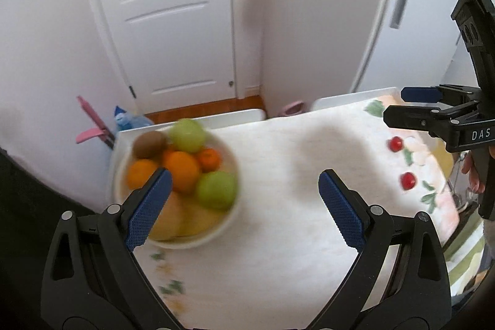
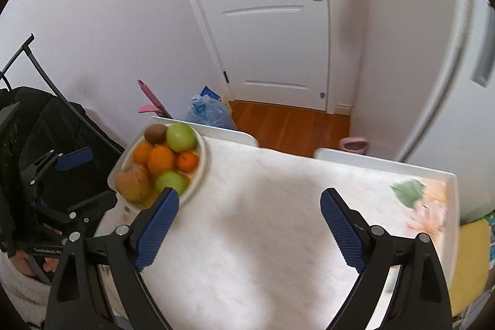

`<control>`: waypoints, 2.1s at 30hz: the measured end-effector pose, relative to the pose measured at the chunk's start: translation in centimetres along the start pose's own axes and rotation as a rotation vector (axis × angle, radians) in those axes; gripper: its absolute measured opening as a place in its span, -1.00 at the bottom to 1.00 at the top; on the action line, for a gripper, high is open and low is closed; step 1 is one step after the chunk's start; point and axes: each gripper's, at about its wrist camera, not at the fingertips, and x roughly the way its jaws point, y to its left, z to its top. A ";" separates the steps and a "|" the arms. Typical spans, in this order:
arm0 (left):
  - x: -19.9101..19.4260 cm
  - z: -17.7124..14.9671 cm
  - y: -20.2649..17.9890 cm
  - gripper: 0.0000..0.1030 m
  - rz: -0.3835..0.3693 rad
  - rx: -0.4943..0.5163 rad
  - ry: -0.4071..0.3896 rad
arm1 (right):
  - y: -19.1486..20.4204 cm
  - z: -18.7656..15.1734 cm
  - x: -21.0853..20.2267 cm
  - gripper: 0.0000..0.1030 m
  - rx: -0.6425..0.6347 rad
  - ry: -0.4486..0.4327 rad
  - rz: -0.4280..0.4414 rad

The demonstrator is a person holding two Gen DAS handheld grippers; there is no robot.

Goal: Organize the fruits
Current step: 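Grasp a red cherry tomato with the left tool while the right tool grasps the other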

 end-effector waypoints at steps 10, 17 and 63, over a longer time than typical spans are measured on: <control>1.1 -0.7 -10.7 0.96 -0.069 0.003 0.013 | -9.0 -3.8 -5.0 0.78 -0.046 0.023 -0.054; 3.7 -2.3 -17.6 0.96 -0.116 0.025 0.036 | -14.4 -6.1 -5.2 0.77 -0.119 0.047 -0.083; 13.2 -7.5 -25.2 -0.32 -0.151 0.028 0.155 | -17.5 -11.0 6.2 -0.06 -0.287 0.181 0.089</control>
